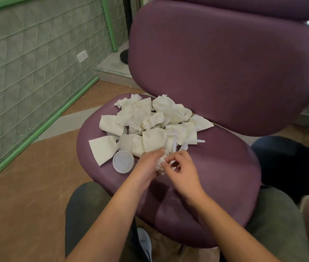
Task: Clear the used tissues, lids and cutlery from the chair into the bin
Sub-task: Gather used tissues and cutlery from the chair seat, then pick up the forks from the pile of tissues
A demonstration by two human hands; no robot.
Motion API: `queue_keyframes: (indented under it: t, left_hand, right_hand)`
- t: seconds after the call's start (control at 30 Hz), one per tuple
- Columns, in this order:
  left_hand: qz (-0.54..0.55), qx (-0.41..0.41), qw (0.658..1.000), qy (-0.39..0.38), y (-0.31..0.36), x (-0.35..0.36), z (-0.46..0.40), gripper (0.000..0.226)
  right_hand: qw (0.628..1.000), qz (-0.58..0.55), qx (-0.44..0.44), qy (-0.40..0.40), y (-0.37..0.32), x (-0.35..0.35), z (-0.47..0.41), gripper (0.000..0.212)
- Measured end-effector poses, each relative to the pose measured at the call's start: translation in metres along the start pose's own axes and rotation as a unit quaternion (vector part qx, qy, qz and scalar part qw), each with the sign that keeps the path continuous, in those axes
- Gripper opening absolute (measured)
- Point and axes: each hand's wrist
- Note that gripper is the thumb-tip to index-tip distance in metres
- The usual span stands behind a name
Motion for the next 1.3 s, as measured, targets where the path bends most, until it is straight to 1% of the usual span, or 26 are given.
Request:
queue_keyframes:
  t: [0.1,0.17,0.2,0.27,0.47,0.53,0.6,0.63,0.73,0.8,0.9,0.97,1.03,1.13,1.23,1.27,1.3]
  left_hand:
    - [0.034,-0.002,0.999,-0.018,0.001,0.025,0.001,0.023]
    - [0.033,-0.002,0.998,-0.052,-0.001,0.047,0.004,0.025]
    - [0.029,-0.004,0.998,-0.062,-0.003,0.058,0.005,0.027]
    - [0.013,-0.005,0.997,-0.081,-0.008,0.081,0.008,0.027]
    - [-0.005,0.010,0.987,-0.163,-0.021,0.162,0.018,0.033]
    - [-0.007,0.005,0.984,-0.177,-0.026,0.189,0.019,0.031]
    - [-0.008,-0.021,0.982,-0.187,-0.033,0.219,0.021,0.027]
    - [-0.003,-0.042,0.980,-0.197,-0.039,0.234,0.022,0.026]
    - [-0.001,-0.095,0.967,-0.236,-0.056,0.271,0.028,0.025]
    - [-0.035,-0.112,0.958,-0.260,-0.073,0.292,0.032,0.029]
    - [-0.123,-0.113,0.938,-0.304,-0.092,0.316,0.042,0.034]
    - [-0.188,-0.097,0.921,-0.326,-0.104,0.331,0.046,0.034]
    - [-0.254,-0.063,0.902,-0.343,-0.113,0.344,0.047,0.032]
    - [-0.340,-0.018,0.875,-0.345,-0.126,0.362,0.047,0.025]
    - [-0.426,0.011,0.835,-0.348,-0.145,0.380,0.039,0.025]
    - [-0.471,0.041,0.816,-0.333,-0.151,0.384,0.033,0.028]
    - [-0.521,0.083,0.789,-0.314,-0.158,0.389,0.027,0.029]
  right_hand:
    - [0.996,-0.016,0.017,0.091,0.006,-0.017,0.004,0.019]
    - [0.993,-0.023,0.010,0.116,0.010,-0.034,0.010,0.033]
    - [0.993,-0.020,0.002,0.116,0.012,-0.043,0.012,0.042]
    - [0.993,-0.013,-0.002,0.117,0.017,-0.062,0.018,0.049]
    - [0.981,0.011,0.032,0.193,0.035,-0.131,0.039,0.044]
    - [0.980,-0.021,0.056,0.190,0.040,-0.153,0.050,0.043]
    - [0.975,-0.044,0.070,0.205,0.048,-0.174,0.062,0.047]
    - [0.970,-0.044,0.080,0.225,0.054,-0.186,0.068,0.046]
    - [0.945,-0.038,0.128,0.299,0.070,-0.217,0.079,0.029]
    - [0.931,-0.025,0.153,0.330,0.082,-0.238,0.089,0.022]
    - [0.919,-0.024,0.175,0.353,0.097,-0.263,0.106,0.021]
    - [0.914,-0.030,0.181,0.362,0.107,-0.277,0.118,0.022]
    - [0.912,-0.013,0.184,0.366,0.117,-0.287,0.128,0.024]
    - [0.901,0.011,0.197,0.387,0.135,-0.301,0.141,0.022]
    - [0.883,0.008,0.237,0.405,0.152,-0.310,0.151,0.017]
    - [0.878,0.013,0.248,0.408,0.156,-0.312,0.153,0.017]
    - [0.875,0.012,0.259,0.409,0.162,-0.315,0.156,0.017]
Point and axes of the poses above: each hand's wrist, its own z-axis away from the middle knuckle, its own x-axis out of the palm, y = z × x, and after that the axes turned 2 degrees about x, right-handed
